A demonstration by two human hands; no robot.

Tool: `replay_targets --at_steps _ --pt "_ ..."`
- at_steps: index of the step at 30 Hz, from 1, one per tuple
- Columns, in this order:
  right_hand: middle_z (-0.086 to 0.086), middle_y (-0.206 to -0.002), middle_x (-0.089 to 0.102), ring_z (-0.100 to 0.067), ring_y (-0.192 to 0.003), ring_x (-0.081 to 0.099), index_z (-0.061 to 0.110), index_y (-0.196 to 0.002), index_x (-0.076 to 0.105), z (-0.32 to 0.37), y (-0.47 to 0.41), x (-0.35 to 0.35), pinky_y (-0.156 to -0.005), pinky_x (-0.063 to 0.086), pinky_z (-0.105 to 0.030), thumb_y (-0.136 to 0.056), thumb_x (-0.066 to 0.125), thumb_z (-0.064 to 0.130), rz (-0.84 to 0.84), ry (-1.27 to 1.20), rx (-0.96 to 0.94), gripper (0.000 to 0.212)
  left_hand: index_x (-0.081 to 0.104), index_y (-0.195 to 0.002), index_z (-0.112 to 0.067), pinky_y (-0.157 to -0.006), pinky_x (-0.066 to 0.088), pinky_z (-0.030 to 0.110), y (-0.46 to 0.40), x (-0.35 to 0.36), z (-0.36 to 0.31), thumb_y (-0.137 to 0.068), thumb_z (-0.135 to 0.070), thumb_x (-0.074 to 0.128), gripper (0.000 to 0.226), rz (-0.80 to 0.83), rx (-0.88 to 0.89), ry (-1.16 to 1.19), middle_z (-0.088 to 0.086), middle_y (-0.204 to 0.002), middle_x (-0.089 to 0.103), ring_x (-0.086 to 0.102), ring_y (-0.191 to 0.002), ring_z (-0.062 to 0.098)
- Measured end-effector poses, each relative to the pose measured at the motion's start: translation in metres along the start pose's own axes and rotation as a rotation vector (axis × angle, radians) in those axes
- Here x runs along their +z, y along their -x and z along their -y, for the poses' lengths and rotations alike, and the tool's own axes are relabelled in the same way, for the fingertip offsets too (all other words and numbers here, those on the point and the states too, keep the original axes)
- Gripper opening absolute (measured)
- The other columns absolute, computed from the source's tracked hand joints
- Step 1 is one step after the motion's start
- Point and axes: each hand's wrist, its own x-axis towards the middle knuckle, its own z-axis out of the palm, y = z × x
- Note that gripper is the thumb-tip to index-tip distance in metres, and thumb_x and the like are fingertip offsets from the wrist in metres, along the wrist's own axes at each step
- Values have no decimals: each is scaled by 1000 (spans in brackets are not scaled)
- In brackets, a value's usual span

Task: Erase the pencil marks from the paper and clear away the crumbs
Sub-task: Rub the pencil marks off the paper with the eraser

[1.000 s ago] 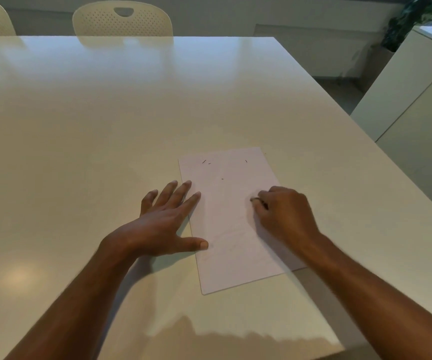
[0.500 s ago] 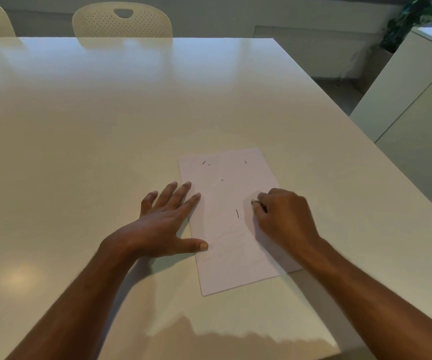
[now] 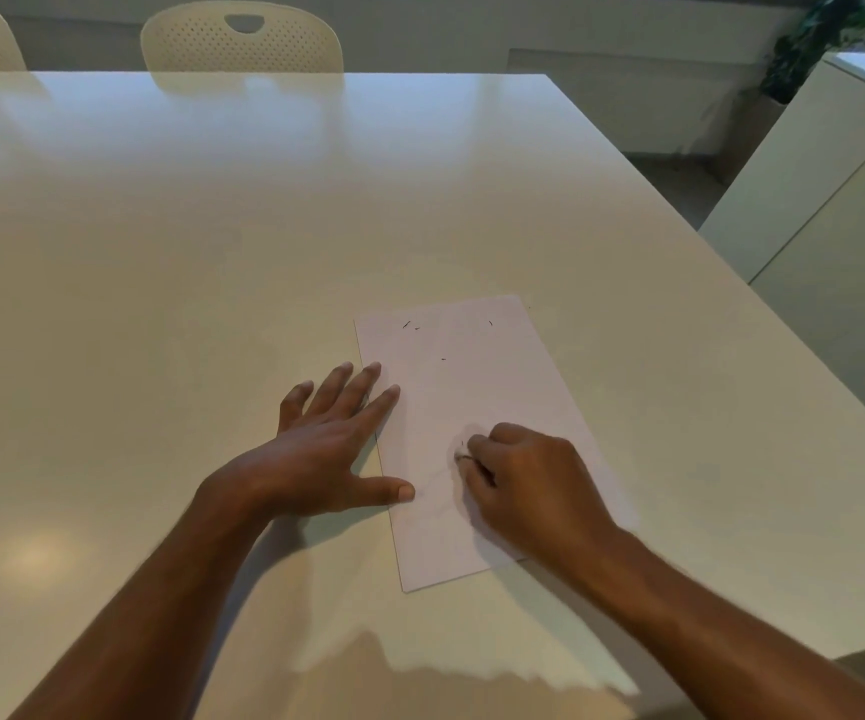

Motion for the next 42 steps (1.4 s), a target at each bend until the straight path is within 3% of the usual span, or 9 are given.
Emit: replay_targets --at_steps 5,12,14,17,23,28,34,38,42 --pt "-5 -63 59 -30 -58 59 14 -69 67 -63 -37 -5 -52 38 -30 -88 58 28 -137 120 199 26 -21 -154 -38 -118 -21 43 0 1 2 -49 -105 9 128 8 11 2 -11 -153 -44 -46 -138 11" --pt "5 -60 56 -15 -54 51 19 -71 70 -26 -17 -7 -50 43 -29 -89 64 29 -81 -78 120 21 -20 -154 -38 -118 -20 42 0 0 1 -47 -106 6 130 -2 10 14 -13 -152 -44 -45 -138 11" --pt "5 -61 54 -17 -54 52 18 -68 66 -12 -11 -6 -49 42 -28 -86 63 29 -95 -93 64 22 -19 -155 -38 -118 -20 42 -1 1 2 -48 -106 7 129 -2 13 12 -13 -152 -44 -45 -138 11" --pt "6 -65 56 -16 -56 54 19 -73 70 8 2 2 -52 46 -29 -88 60 30 33 -133 -35 21 -22 -153 -38 -118 -20 43 -2 2 2 -48 -105 8 129 10 9 -5 -12 -152 -45 -46 -138 12" --pt "1 -61 55 -23 -54 57 16 -67 66 -38 -26 -5 -49 31 -25 -84 61 28 -137 97 138 22 -21 -154 -38 -118 -20 43 -2 3 2 -53 -103 12 125 6 10 1 -12 -153 -45 -46 -138 11" --pt "4 -59 51 -23 -48 52 17 -62 61 10 2 1 -45 37 -24 -78 72 22 14 -24 -41 20 -21 -154 -38 -119 -19 45 -1 2 2 -47 -106 6 129 7 8 2 -13 -150 -47 -46 -138 12" --pt "1 -62 56 -24 -55 58 16 -69 68 -44 -26 -7 -50 31 -25 -83 62 27 -119 122 137 19 -21 -153 -38 -118 -20 44 -2 1 2 -48 -105 8 128 15 10 9 -14 -148 -48 -47 -137 11" --pt "2 -63 53 -23 -53 56 16 -67 63 -12 -2 1 -48 39 -27 -83 64 28 -17 15 36 20 -21 -153 -39 -118 -20 44 -2 2 2 -51 -104 11 126 11 6 9 -14 -146 -49 -47 -137 11" --pt "-1 -63 59 -26 -60 60 16 -70 68 -61 -29 -6 -53 43 -30 -88 55 34 -118 92 182 28 -21 -154 -38 -118 -20 44 -2 1 2 -48 -105 8 128 17 11 10 -13 -151 -46 -47 -137 11"
